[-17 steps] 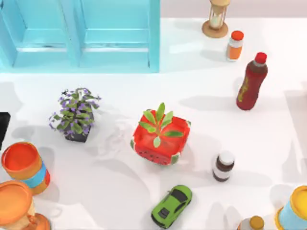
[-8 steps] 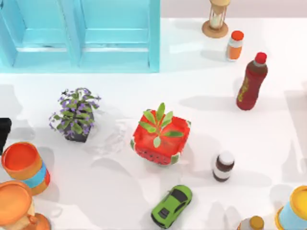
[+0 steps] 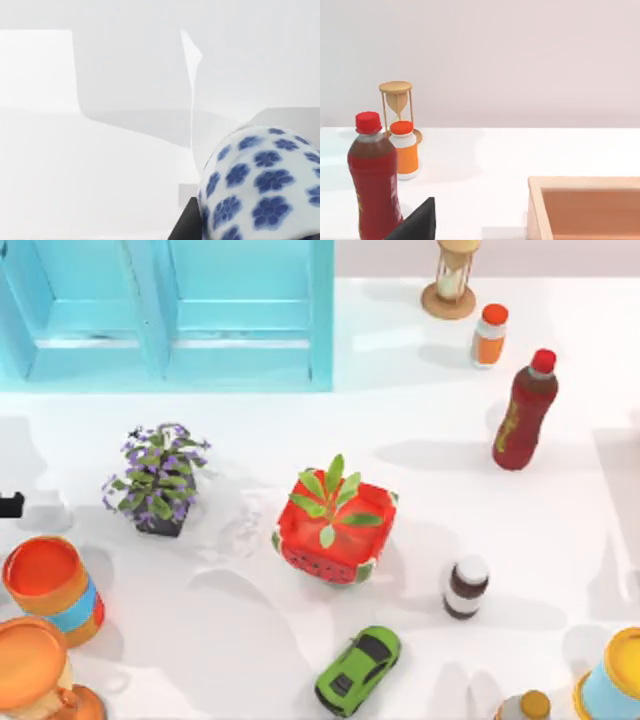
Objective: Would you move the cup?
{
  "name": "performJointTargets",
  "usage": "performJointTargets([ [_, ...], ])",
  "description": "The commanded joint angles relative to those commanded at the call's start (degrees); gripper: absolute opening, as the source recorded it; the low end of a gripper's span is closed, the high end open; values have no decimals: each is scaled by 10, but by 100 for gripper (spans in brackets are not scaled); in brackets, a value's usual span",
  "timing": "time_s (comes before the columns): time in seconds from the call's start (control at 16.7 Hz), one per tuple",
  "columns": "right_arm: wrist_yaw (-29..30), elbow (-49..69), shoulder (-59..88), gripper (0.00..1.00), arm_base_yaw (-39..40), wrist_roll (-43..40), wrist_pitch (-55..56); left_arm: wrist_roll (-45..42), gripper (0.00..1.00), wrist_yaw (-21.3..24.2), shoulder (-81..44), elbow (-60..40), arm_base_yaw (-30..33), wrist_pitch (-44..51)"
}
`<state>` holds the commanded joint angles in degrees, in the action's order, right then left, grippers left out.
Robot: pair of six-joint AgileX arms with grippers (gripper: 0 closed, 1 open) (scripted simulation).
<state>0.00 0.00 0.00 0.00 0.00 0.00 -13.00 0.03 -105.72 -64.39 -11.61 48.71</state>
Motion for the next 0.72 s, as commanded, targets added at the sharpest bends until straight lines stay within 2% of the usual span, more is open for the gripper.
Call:
performJointTargets([
  [0.12,0,0,0,100,0,0,0,0,2,0,0,0,0,0],
  [0.18,0,0,0,100,0,0,0,0,0,0,0,0,0,0],
  [0.72,0,0,0,100,0,0,0,-2,0,0,-1,-2,-2,1],
])
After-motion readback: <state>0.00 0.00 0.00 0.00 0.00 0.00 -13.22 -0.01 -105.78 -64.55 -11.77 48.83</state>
